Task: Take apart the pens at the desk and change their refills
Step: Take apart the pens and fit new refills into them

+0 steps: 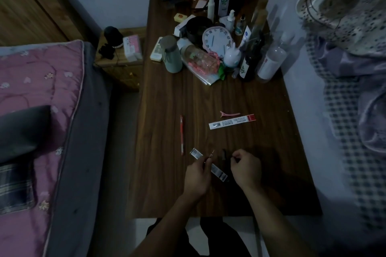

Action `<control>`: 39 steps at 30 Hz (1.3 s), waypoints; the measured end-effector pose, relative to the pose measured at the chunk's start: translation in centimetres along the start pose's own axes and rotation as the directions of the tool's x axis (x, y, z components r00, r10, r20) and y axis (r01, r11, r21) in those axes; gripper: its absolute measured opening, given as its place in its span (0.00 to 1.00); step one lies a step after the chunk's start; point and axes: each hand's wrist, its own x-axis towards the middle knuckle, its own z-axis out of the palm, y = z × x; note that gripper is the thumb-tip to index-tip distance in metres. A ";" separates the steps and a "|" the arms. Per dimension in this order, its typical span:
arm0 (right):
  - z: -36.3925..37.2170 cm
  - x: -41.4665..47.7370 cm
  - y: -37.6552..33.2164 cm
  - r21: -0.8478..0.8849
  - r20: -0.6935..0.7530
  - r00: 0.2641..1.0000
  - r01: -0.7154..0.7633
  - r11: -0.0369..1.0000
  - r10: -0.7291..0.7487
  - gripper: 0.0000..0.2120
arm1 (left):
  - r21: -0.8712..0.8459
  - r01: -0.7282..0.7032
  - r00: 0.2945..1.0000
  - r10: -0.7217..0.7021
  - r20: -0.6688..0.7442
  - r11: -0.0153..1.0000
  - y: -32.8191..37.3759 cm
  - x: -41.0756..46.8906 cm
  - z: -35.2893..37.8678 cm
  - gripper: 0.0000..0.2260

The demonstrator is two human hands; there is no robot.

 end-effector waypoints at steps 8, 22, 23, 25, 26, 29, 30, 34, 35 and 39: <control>0.8 0.0 0.5 -0.071 -0.023 0.998 0.058 0.996 -0.060 0.08 | -0.024 0.043 0.999 -0.042 0.023 0.999 0.0 -0.2 0.9 0.08; 0.1 0.0 0.4 -0.043 0.061 0.996 0.060 0.997 -0.057 0.13 | -0.034 0.051 0.999 -0.051 0.009 0.998 1.2 -0.8 1.0 0.10; -0.5 -0.1 0.1 -0.019 0.064 0.996 0.062 0.998 -0.060 0.13 | -0.041 0.045 0.999 -0.045 0.009 0.998 1.4 -0.9 0.9 0.10; -2.0 -0.5 -0.8 0.073 0.058 0.996 0.063 0.995 -0.067 0.10 | -0.059 0.013 1.000 -0.013 0.007 0.998 1.7 -1.1 0.5 0.10; -2.9 -0.9 -1.3 0.159 0.072 0.995 0.052 0.986 -0.064 0.09 | -0.068 -0.007 1.000 0.008 0.003 0.998 1.9 -1.2 0.2 0.10; -5.2 -2.5 -2.9 0.489 0.184 0.982 -0.057 0.871 -0.039 0.06 | -0.107 -0.055 0.999 0.054 -0.008 0.993 3.0 -1.9 -0.7 0.10; -5.8 -2.9 -3.3 0.572 0.220 0.975 -0.102 0.814 -0.033 0.04 | -0.119 -0.074 0.997 0.074 -0.005 0.990 3.4 -2.1 -1.0 0.10; -8.2 -4.9 -5.1 0.747 0.360 0.927 -0.217 0.629 -0.108 0.06 | -0.115 -0.155 0.988 0.157 0.008 0.981 5.3 -3.0 -2.1 0.10; -8.8 -5.2 -5.5 0.769 0.386 0.911 -0.233 0.596 -0.142 0.07 | -0.118 -0.166 0.986 0.168 0.008 0.979 5.8 -3.2 -2.4 0.10; -10.6 -6.1 -6.8 0.789 0.388 0.894 -0.198 0.581 -0.223 0.08 | -0.140 -0.206 0.978 0.210 0.016 0.969 7.3 -4.2 -3.5 0.10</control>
